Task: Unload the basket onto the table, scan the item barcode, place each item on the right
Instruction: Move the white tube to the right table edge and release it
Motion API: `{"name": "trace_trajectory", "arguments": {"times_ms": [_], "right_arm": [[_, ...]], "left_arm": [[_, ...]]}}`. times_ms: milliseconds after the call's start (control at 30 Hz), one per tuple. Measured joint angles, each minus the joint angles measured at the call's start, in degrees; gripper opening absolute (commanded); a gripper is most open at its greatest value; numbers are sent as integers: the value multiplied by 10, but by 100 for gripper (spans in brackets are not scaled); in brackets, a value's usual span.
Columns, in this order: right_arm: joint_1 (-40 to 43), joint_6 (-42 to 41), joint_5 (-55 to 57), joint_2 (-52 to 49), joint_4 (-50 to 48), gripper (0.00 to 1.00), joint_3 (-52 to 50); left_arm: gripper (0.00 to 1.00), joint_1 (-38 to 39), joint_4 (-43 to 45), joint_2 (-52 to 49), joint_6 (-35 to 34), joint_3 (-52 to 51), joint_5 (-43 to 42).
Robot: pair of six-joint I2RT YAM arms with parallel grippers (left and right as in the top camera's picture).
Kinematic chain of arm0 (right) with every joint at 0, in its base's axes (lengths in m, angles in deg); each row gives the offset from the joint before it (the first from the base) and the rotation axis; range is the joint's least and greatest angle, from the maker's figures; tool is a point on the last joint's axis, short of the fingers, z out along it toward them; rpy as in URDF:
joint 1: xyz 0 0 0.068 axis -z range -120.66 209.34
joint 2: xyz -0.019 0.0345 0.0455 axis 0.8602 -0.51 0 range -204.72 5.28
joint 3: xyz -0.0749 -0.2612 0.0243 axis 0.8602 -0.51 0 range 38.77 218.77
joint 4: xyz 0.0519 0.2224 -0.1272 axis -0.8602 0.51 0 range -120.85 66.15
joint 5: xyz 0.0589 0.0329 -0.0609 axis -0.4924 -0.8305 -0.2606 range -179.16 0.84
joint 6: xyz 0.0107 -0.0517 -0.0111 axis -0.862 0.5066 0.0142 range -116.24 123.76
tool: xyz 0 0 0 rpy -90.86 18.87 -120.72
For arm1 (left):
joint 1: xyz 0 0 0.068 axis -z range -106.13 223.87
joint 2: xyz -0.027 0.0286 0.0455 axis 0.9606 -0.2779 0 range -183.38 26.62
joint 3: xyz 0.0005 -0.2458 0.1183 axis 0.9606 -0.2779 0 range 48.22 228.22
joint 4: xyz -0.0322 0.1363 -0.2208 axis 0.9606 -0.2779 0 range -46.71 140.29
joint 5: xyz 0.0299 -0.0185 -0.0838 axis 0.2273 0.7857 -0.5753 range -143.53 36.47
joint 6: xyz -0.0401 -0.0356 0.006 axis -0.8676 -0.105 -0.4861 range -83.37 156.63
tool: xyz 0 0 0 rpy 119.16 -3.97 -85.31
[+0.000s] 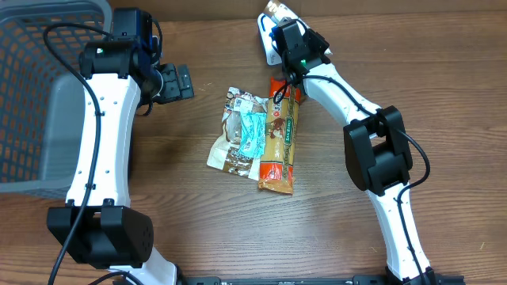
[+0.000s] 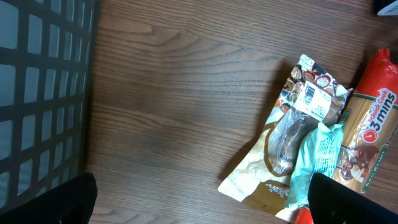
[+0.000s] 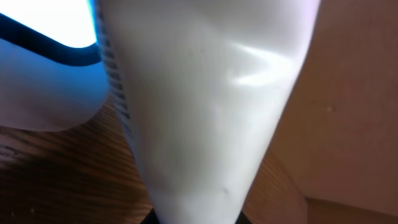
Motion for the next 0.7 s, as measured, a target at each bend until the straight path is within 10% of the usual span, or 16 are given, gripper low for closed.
{"name": "trace_trajectory", "arguments": {"times_ms": [300, 700], "right_arm": [[-15, -88, -27, 21, 153, 4, 0], [76, -462, -229, 339, 560, 4, 28]], "left_arm": [[100, 0, 0, 0, 0, 0, 0], [100, 0, 0, 0, 0, 0, 0]]}}
